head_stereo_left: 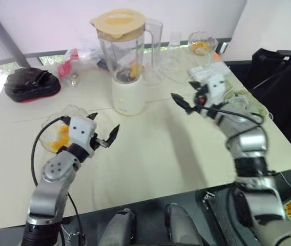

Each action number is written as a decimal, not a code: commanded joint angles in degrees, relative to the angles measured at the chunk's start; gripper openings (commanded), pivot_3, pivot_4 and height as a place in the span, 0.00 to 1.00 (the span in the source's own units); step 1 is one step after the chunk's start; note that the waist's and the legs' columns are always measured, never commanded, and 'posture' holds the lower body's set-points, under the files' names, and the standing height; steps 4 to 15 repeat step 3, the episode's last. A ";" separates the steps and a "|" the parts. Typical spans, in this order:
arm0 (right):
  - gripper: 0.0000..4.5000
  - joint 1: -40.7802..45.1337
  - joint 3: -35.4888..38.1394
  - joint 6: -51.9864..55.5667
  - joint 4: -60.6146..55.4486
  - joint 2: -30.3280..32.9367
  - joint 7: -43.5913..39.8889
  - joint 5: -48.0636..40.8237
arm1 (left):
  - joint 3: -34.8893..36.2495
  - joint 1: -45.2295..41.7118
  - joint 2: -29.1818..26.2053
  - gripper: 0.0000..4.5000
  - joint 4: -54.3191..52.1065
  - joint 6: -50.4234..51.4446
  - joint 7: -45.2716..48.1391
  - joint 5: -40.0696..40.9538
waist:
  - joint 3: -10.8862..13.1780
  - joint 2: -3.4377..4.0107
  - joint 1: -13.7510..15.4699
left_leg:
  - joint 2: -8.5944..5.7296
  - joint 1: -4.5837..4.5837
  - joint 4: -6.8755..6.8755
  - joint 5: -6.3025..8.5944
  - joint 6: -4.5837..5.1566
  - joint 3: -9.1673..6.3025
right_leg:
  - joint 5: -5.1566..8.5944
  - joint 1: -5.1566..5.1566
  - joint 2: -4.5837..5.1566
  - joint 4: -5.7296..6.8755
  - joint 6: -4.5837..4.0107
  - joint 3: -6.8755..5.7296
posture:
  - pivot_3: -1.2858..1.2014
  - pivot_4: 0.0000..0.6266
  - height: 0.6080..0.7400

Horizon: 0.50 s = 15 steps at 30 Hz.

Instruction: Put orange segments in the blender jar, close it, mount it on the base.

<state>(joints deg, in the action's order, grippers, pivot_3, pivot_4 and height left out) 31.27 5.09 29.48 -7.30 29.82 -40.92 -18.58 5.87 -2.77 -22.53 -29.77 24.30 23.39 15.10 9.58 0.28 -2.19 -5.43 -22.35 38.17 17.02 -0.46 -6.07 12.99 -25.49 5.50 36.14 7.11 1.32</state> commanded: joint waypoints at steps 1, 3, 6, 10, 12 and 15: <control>0.98 -4.72 2.88 7.02 -12.17 6.48 -7.56 -8.73 | 3.57 0.28 -2.50 1.00 -4.84 2.59 2.02 4.19 | -0.01 -0.02 0.05 | 0.05 0.08 0.00 0.03 0.04 0.00 | 0.00 0.08 -0.04 -0.01 0.00 -0.01 | 0.52 0.24 1.00; 0.98 -7.15 5.12 10.51 -15.10 9.66 -8.84 -12.54 | 4.98 1.34 -4.34 1.00 -6.08 3.63 3.62 6.17 | 0.00 -0.02 0.09 | 0.06 0.12 0.00 0.05 0.08 0.01 | 0.00 0.13 -0.04 -0.02 -0.01 -0.01 | 0.52 0.24 1.00; 0.98 -7.15 5.12 10.51 -15.10 9.66 -8.84 -12.54 | 4.98 1.34 -4.34 1.00 -6.08 3.63 3.62 6.17 | 0.00 -0.02 0.09 | 0.06 0.12 0.00 0.05 0.08 0.01 | 0.00 0.13 -0.04 -0.02 -0.01 -0.01 | 0.52 0.24 1.00; 0.98 -7.15 5.12 10.51 -15.10 9.66 -8.84 -12.54 | 4.98 1.34 -4.34 1.00 -6.08 3.63 3.62 6.17 | 0.00 -0.02 0.09 | 0.06 0.12 0.00 0.05 0.08 0.01 | 0.00 0.13 -0.04 -0.02 -0.01 -0.01 | 0.52 0.24 1.00; 0.98 -7.15 5.12 10.51 -15.10 9.66 -8.84 -12.54 | 4.98 1.34 -4.34 1.00 -6.08 3.63 3.62 6.17 | 0.00 -0.02 0.09 | 0.06 0.12 0.00 0.05 0.08 0.01 | 0.00 0.13 -0.04 -0.02 -0.01 -0.01 | 0.52 0.24 1.00; 0.98 -7.15 5.12 10.51 -15.10 9.66 -8.84 -12.54 | 4.98 1.34 -4.34 1.00 -6.08 3.63 3.62 6.17 | 0.00 -0.02 0.09 | 0.06 0.12 0.00 0.05 0.08 0.01 | 0.00 0.13 -0.04 -0.02 -0.01 -0.01 | 0.52 0.24 1.00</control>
